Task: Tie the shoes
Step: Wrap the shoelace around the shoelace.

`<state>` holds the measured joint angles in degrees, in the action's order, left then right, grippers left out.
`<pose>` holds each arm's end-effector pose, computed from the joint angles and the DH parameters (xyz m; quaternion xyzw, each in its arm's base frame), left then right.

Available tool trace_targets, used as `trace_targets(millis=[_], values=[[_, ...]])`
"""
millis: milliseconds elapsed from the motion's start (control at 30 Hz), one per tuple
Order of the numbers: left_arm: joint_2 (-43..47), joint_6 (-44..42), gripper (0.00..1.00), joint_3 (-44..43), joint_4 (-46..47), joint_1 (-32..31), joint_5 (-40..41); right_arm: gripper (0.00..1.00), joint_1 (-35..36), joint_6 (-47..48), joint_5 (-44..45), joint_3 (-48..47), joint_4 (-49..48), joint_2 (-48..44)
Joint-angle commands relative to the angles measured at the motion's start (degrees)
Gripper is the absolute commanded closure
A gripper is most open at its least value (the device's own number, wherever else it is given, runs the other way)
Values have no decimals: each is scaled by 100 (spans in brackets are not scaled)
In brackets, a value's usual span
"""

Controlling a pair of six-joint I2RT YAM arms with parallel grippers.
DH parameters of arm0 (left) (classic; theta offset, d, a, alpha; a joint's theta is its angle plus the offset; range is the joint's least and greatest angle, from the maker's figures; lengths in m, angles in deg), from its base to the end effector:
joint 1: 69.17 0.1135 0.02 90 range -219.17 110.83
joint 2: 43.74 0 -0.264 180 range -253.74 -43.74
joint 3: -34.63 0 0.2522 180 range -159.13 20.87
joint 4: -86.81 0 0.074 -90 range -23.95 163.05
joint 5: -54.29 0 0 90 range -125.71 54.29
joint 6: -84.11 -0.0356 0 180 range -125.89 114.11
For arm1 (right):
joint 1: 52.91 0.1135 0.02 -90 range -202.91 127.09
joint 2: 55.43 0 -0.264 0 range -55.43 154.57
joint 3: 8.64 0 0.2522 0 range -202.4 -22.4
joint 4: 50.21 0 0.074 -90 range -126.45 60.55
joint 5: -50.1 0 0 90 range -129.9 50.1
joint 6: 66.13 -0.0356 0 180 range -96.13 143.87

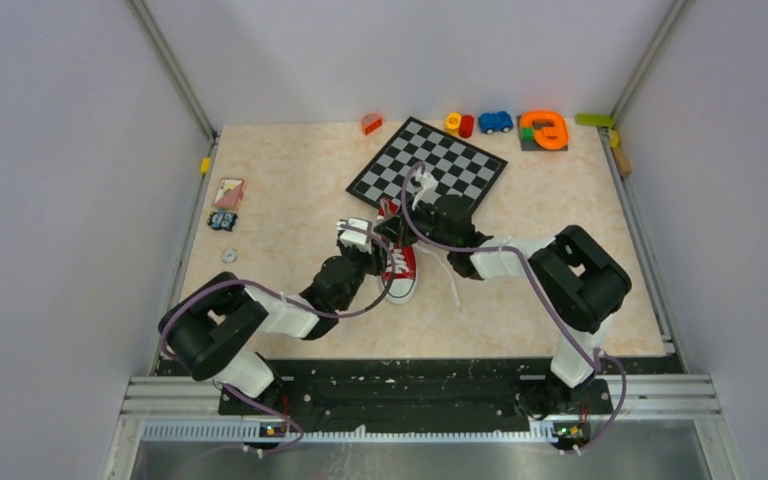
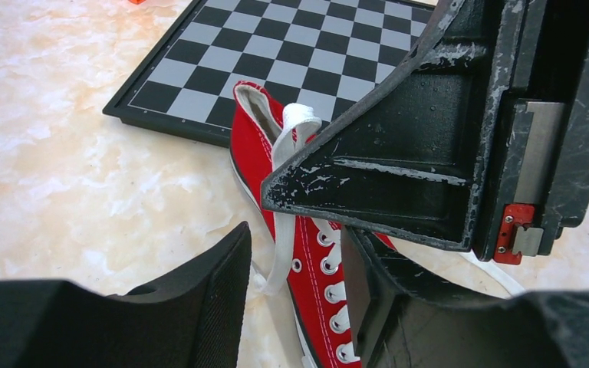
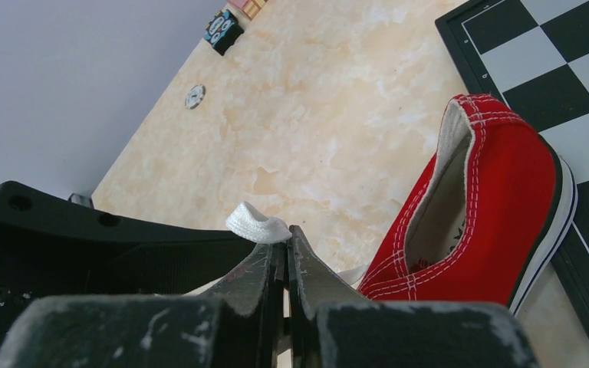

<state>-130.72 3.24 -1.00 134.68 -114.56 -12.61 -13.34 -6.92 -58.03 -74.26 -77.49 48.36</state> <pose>0.1997 -0.1825 0.1737 0.0916 0.7208 -0.1779 0.6636 0.2913 0.2551 0.1937 -0.1583 0.7515 0.4616 0.4440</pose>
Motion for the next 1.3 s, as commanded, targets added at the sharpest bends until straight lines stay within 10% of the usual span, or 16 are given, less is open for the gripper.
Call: trace_targets(millis=[0, 700, 867, 1267], values=[[1, 139, 50, -287, 182, 132, -359, 100, -37, -67, -162, -250, -234, 37], [-573, -482, 63, -350, 820, 236, -734, 100, -37, -291, 78, -299, 14, -26], [-538, -477, 92, -349, 851, 256, -748, 100, -37, -269, 64, -299, 25, -38], [-519, 61, 100, -28, 1022, 592, -1453, 57, -42, 20, 214, -287, 284, -250]])
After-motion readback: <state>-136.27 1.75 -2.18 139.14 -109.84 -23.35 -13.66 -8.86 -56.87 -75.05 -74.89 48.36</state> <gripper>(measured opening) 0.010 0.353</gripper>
